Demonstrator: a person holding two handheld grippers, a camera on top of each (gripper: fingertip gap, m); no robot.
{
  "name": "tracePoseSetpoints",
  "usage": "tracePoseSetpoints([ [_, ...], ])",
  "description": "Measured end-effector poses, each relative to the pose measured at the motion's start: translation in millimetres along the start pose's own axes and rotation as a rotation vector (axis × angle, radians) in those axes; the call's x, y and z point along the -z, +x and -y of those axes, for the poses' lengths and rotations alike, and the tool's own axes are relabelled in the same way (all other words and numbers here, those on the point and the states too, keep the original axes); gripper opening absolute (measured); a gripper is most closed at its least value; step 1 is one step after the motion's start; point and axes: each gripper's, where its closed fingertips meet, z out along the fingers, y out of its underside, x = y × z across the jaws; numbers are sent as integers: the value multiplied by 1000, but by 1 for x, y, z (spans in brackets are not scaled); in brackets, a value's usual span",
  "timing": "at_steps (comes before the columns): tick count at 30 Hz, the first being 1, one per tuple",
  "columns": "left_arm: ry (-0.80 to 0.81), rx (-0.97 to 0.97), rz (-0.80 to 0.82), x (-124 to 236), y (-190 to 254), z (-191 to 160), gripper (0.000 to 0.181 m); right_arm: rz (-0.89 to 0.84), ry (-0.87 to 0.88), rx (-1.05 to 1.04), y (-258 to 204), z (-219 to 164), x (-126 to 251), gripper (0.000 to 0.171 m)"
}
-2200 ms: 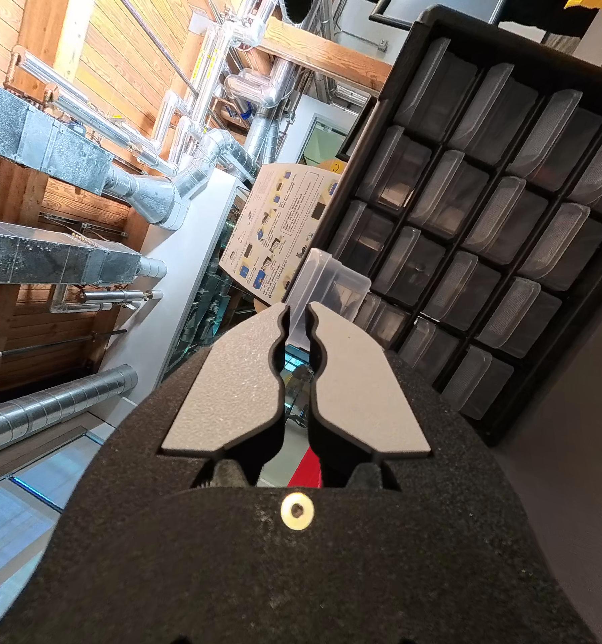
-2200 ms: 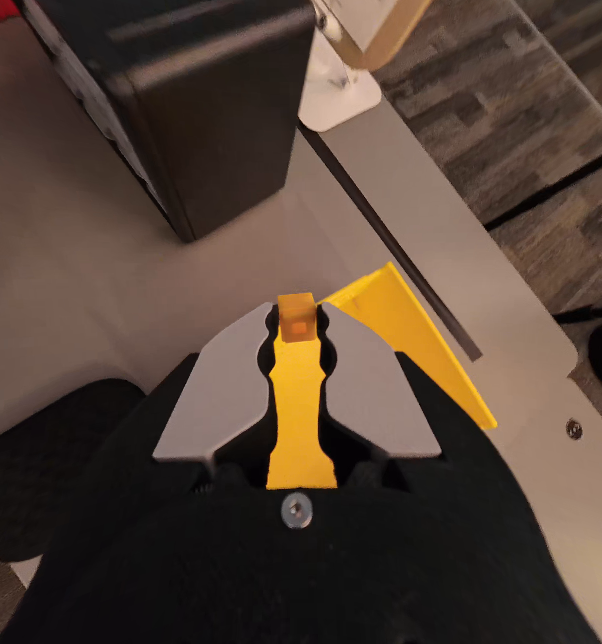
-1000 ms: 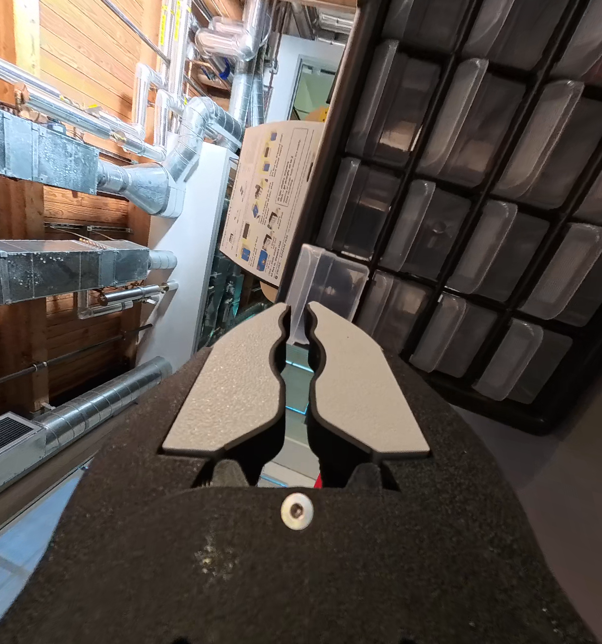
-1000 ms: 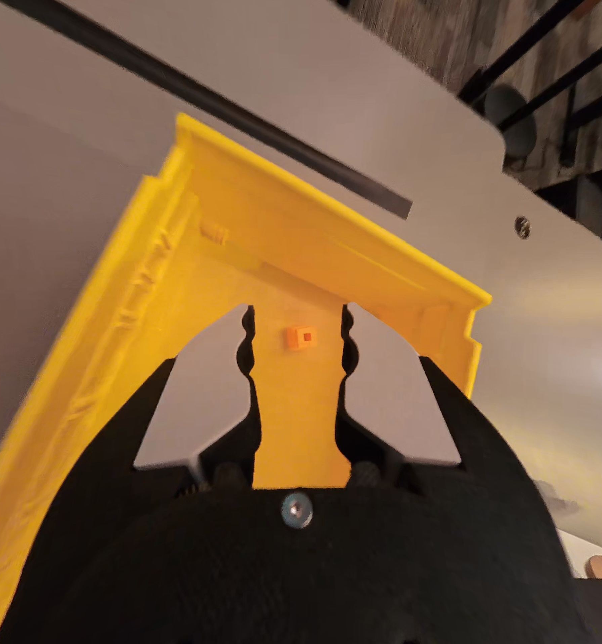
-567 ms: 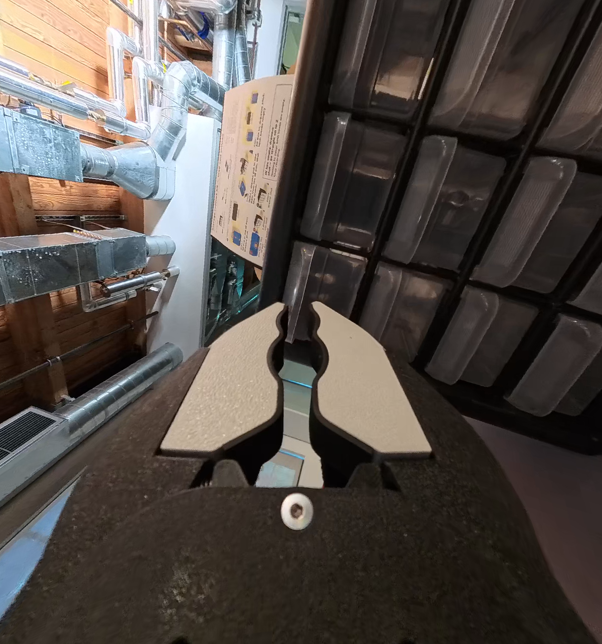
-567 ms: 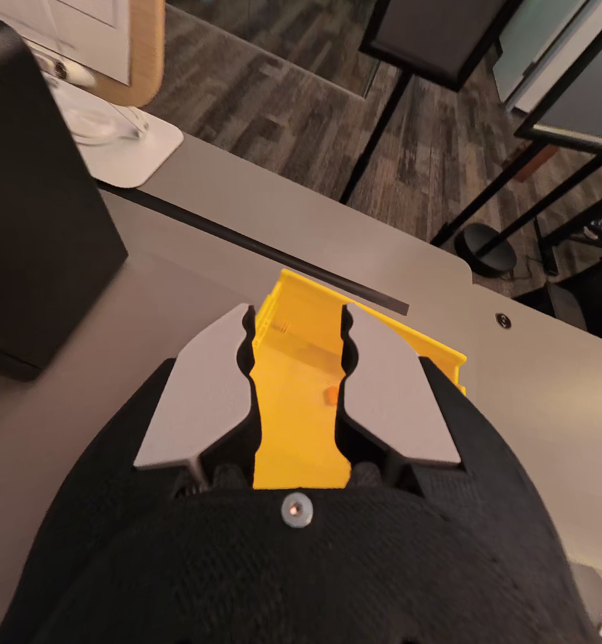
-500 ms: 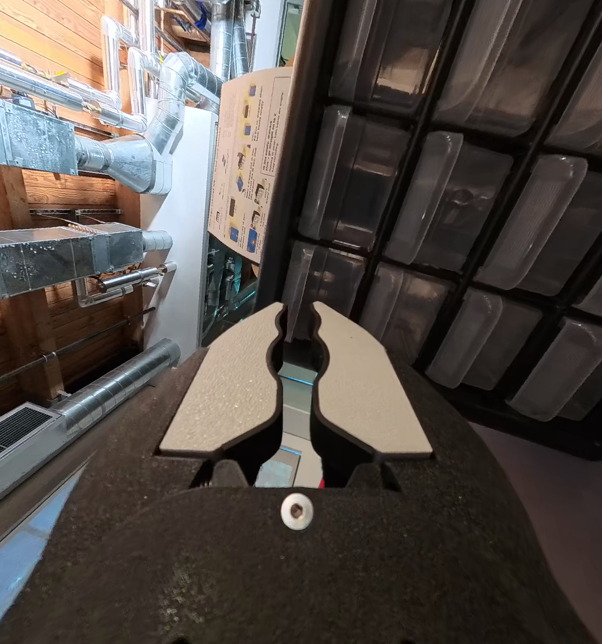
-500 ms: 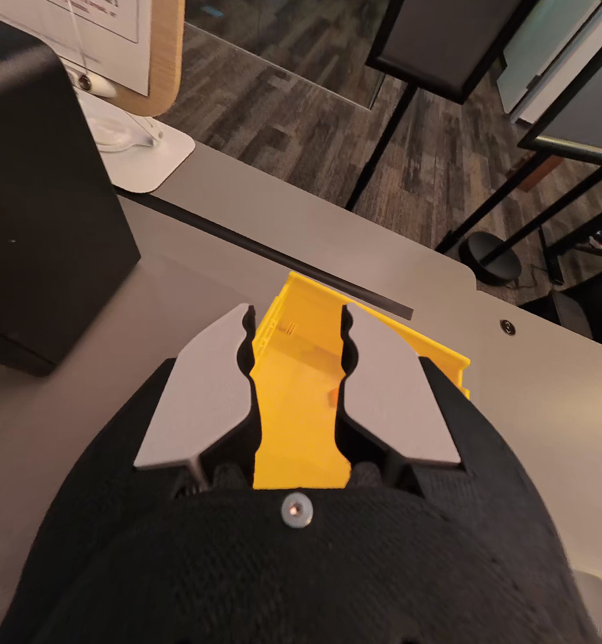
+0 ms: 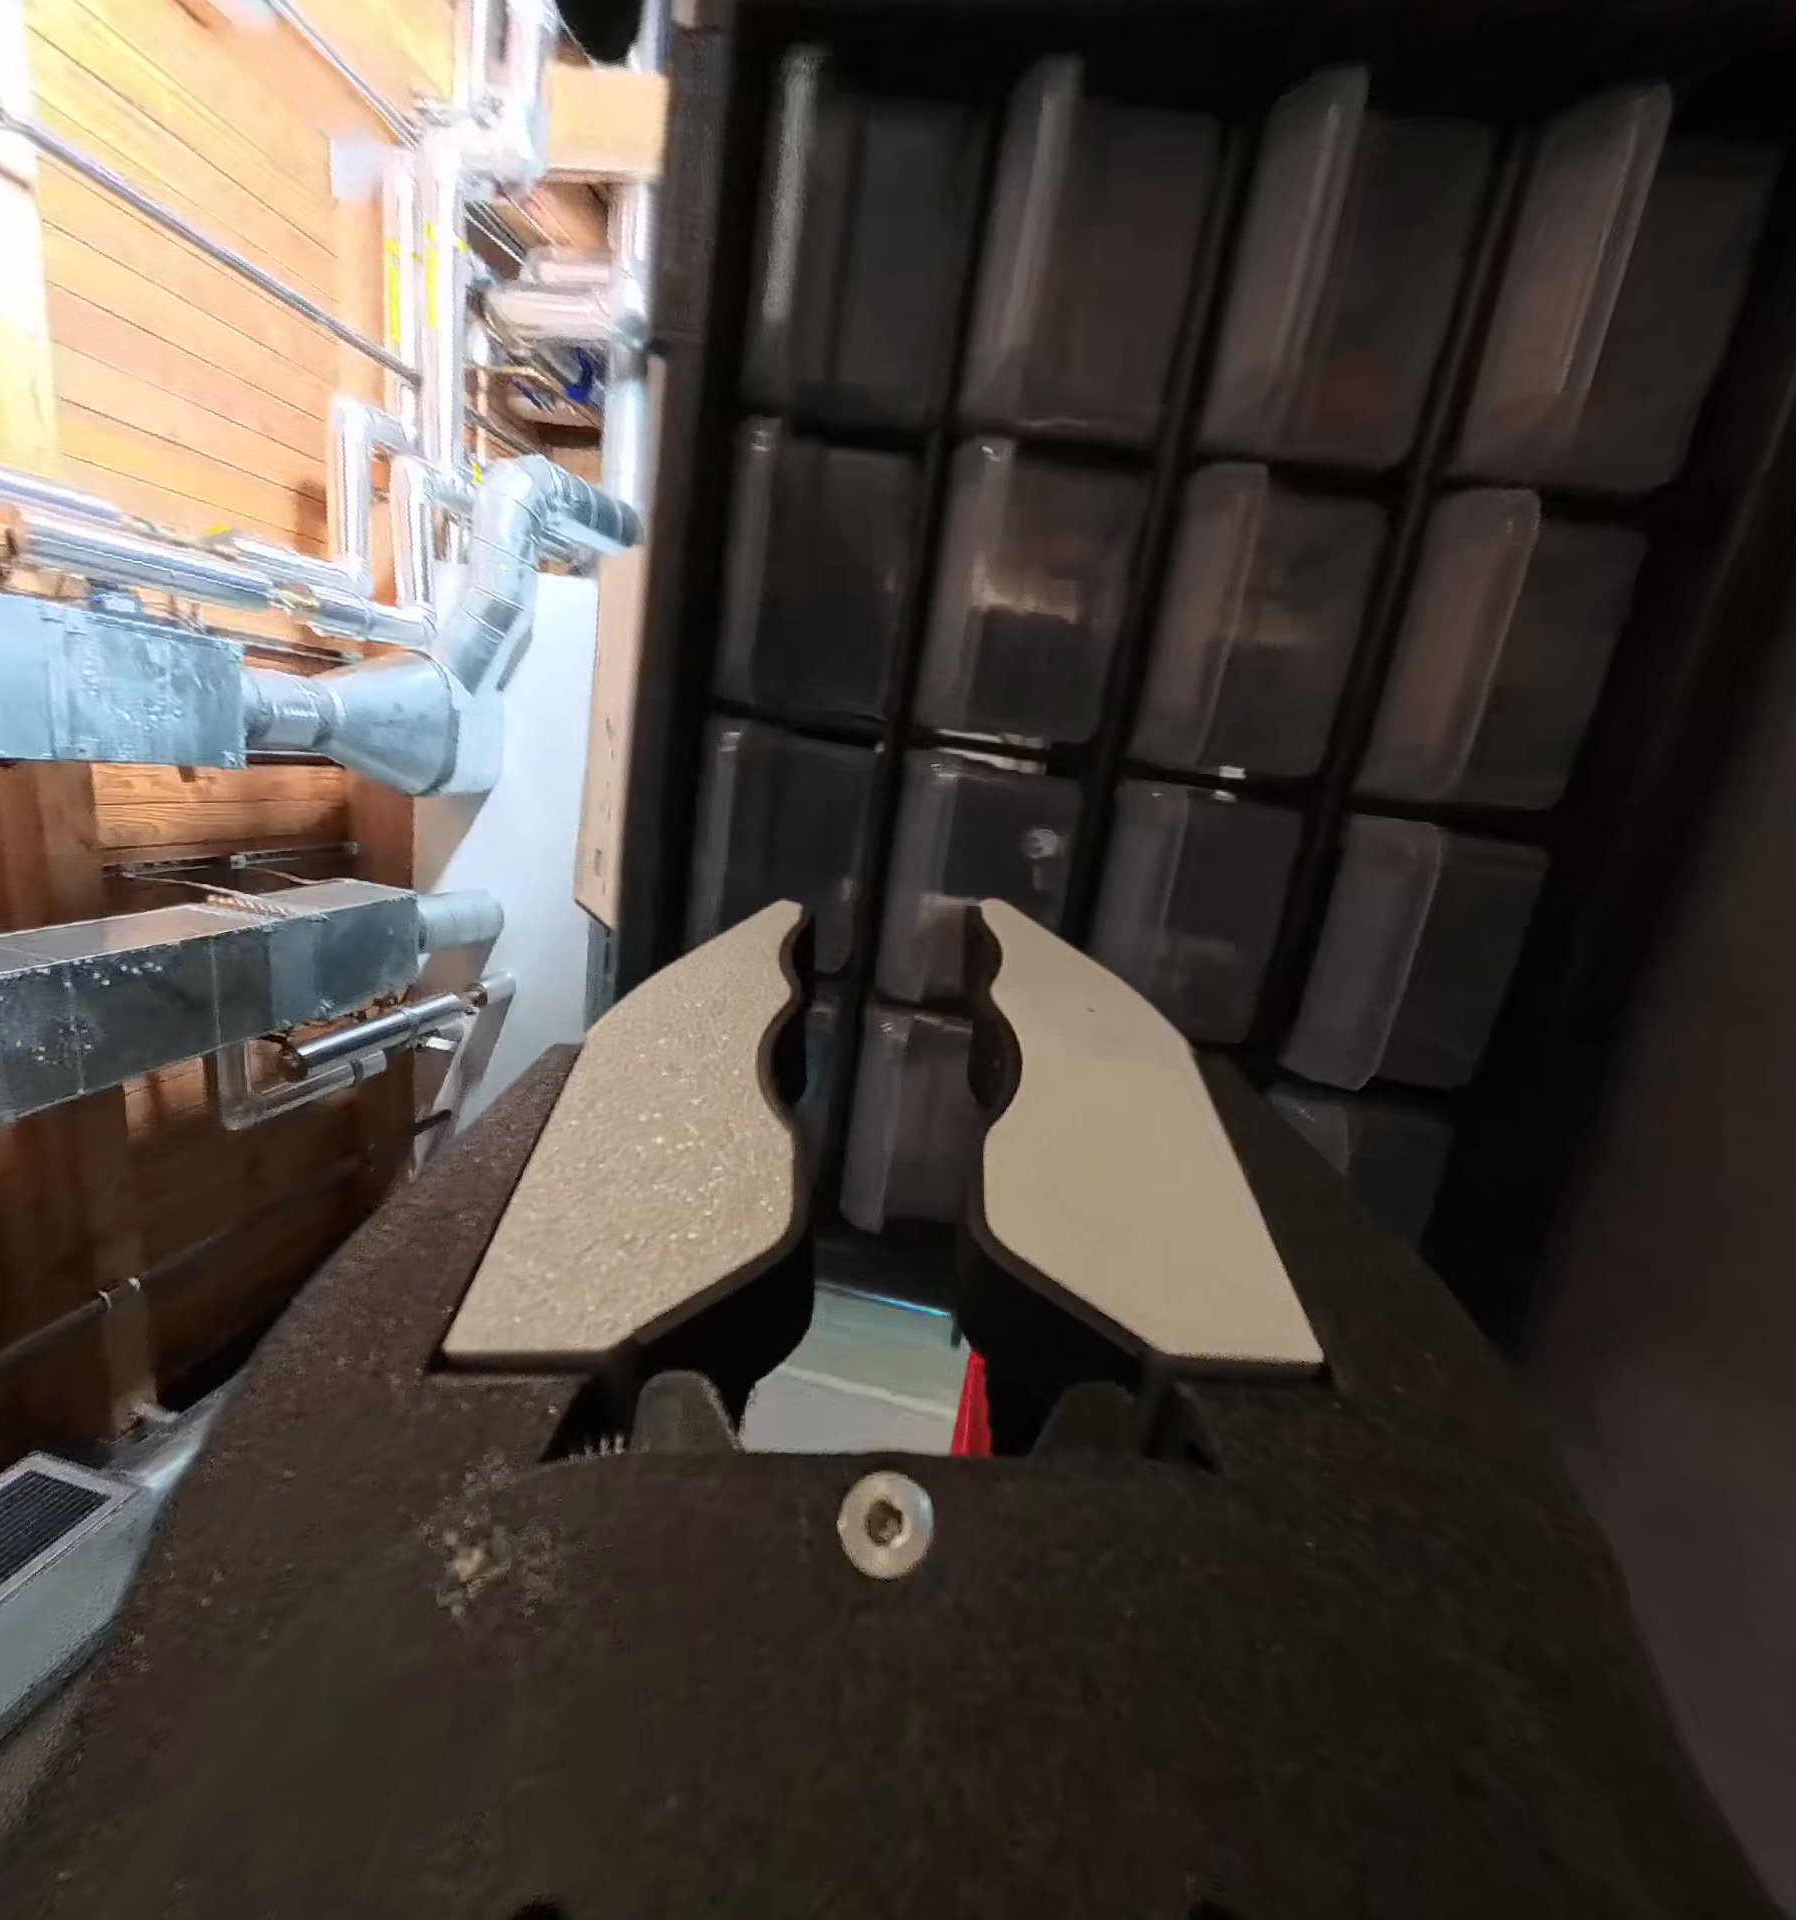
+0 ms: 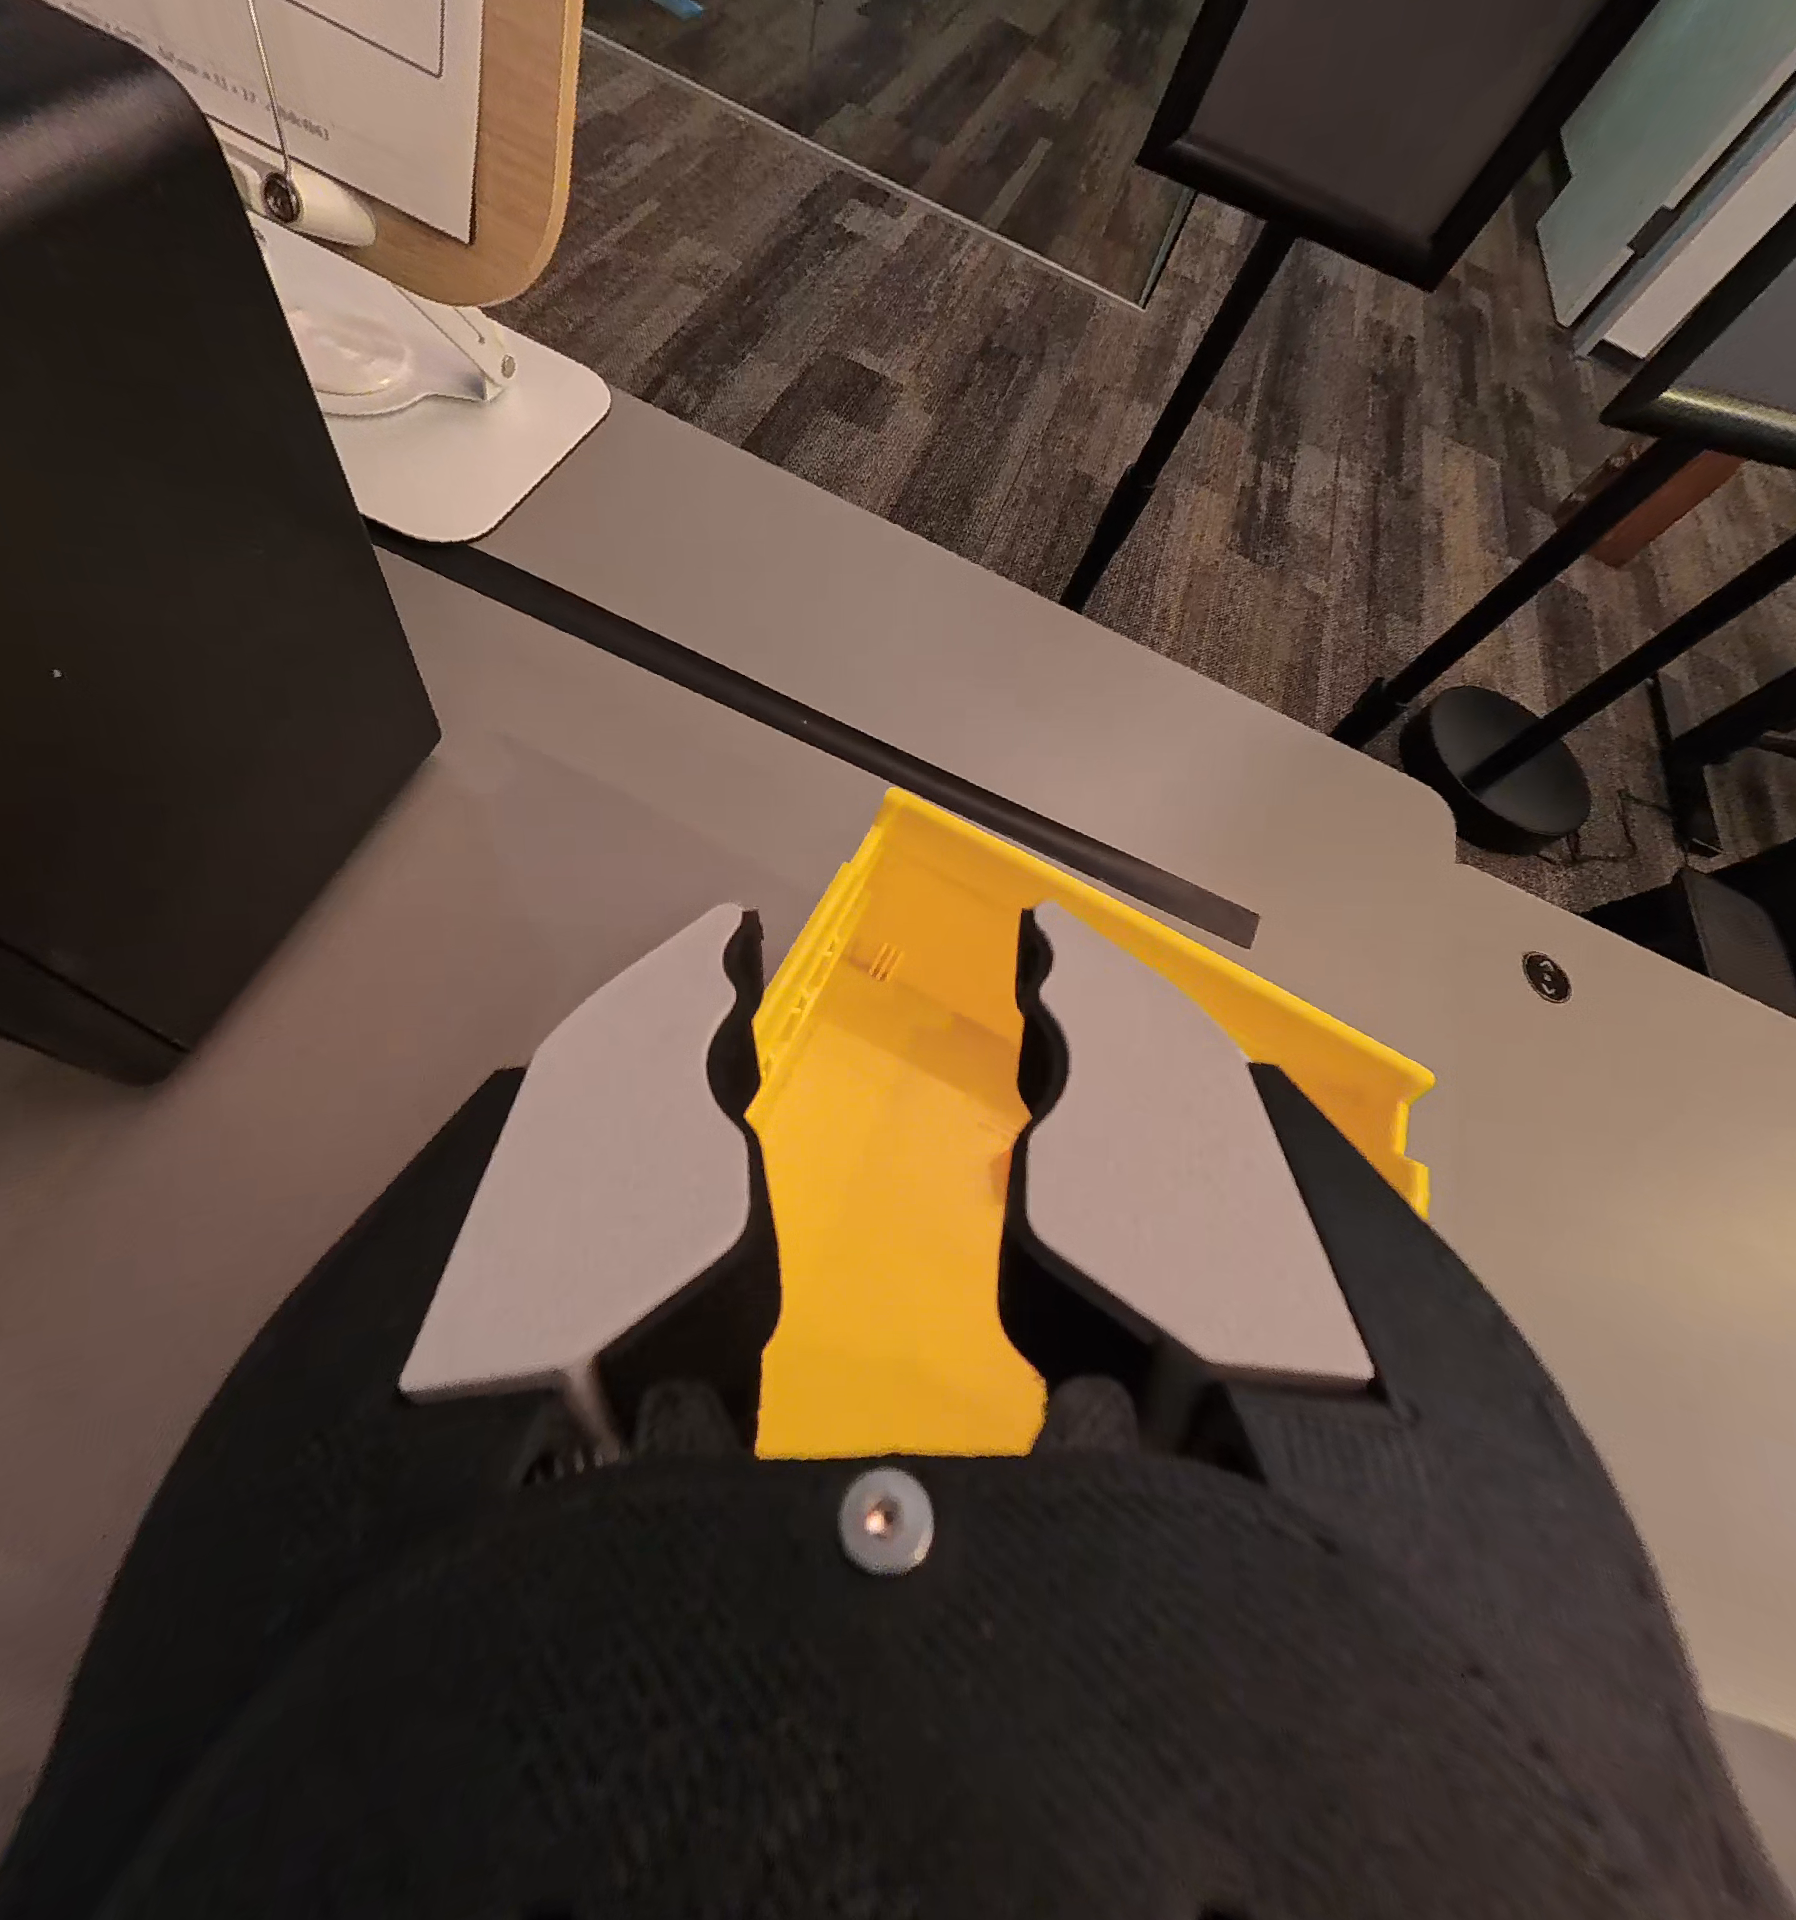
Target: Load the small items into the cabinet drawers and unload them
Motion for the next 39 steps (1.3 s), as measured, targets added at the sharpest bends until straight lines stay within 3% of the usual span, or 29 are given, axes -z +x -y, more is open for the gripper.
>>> tracePoseSetpoints([
  [4,-101,10,0,-24,7,-14,29,-10,-25,24,0,-5,-1,48],
  [9,-75,-10,37,-35,4,-14,21,-1,-20,19,0,-4,-1,48],
  [16,-41,0,58,-33,3,-14,8,-2,-32,13,3,-10,-4,47],
  [28,-15,-43,53,-4,-2,-6,7,28,-8,19,-8,2,11,45],
  [32,-6,-49,46,12,-4,0,8,214,12,92,-57,17,27,43],
  [39,15,-29,37,31,-4,11,8,681,154,413,-227,63,70,27],
])
